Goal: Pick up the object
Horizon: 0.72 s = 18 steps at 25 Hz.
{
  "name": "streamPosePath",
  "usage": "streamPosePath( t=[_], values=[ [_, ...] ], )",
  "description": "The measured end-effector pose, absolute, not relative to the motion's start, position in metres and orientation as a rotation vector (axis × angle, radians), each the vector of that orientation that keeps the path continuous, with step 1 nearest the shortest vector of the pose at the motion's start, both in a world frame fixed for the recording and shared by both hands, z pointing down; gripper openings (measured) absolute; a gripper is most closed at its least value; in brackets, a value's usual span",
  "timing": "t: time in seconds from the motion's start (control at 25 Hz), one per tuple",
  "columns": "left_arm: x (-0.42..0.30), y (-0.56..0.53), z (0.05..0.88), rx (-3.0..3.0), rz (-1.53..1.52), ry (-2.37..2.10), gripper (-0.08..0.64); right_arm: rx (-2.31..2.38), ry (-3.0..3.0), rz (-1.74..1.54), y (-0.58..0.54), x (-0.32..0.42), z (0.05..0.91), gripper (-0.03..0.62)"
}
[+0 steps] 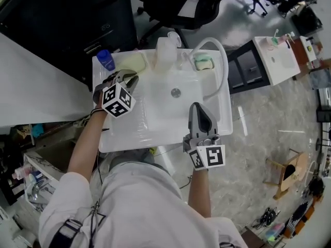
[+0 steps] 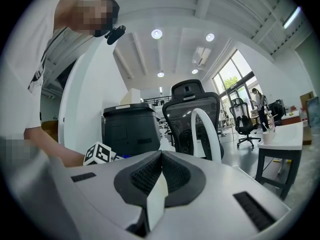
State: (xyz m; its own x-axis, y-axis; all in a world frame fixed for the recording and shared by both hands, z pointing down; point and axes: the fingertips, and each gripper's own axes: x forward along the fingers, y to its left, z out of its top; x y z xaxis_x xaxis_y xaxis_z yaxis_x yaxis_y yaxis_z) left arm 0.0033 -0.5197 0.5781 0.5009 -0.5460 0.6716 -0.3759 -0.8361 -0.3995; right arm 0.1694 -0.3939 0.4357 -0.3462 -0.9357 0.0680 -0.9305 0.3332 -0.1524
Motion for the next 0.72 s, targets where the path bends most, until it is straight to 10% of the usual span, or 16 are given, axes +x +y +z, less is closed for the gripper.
streamPosePath(
  t=[0.72],
  values=[
    [-0.027,-0.417,0.451,-2.506,-0.89,1.195,0.052,-1.704,2.564,-0.217,-0.342,0.162,0.407,0.006]
  ],
)
